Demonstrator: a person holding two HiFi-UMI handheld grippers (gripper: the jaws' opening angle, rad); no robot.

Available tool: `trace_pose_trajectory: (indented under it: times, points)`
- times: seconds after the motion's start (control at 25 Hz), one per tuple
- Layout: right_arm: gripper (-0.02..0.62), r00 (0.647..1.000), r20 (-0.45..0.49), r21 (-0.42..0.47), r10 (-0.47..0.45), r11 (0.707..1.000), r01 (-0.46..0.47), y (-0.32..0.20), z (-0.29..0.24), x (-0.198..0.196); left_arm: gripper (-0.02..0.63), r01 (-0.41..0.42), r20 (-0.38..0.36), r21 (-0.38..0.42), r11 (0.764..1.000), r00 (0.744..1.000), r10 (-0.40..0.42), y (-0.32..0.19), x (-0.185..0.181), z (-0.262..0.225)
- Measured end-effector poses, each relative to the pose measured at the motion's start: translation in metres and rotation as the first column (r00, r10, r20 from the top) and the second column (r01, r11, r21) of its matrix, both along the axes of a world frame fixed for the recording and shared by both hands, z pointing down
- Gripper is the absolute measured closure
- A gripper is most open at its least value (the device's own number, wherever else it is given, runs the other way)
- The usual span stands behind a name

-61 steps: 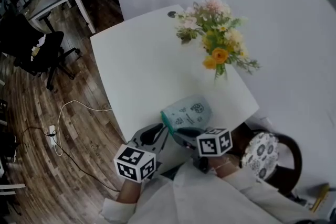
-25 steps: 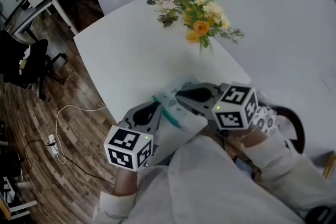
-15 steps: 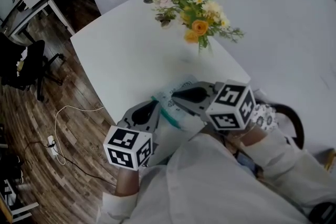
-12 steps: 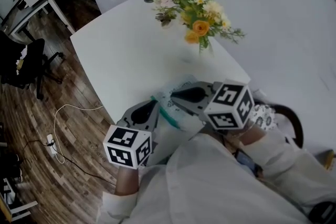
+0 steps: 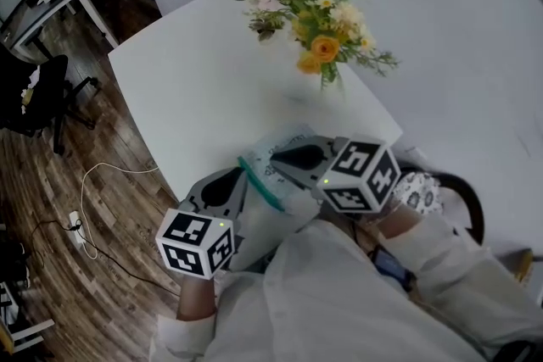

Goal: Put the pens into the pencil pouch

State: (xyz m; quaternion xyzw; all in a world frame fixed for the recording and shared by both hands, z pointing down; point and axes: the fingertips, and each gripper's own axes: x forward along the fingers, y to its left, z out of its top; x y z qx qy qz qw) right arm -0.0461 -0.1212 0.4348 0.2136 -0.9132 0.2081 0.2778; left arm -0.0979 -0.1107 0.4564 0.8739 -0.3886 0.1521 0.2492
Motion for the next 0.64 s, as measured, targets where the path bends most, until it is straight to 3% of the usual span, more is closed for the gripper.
trace_pose_trajectory:
  times: [0.64]
  points:
    - [0.588,1.0,-0.017,0.078,0.0,0.997,0.002,-0.001,-0.008,-0.005,0.591,0.012,0.0,-0.02,1.0,1.0,-0.012,-0.004,0.0,0.006]
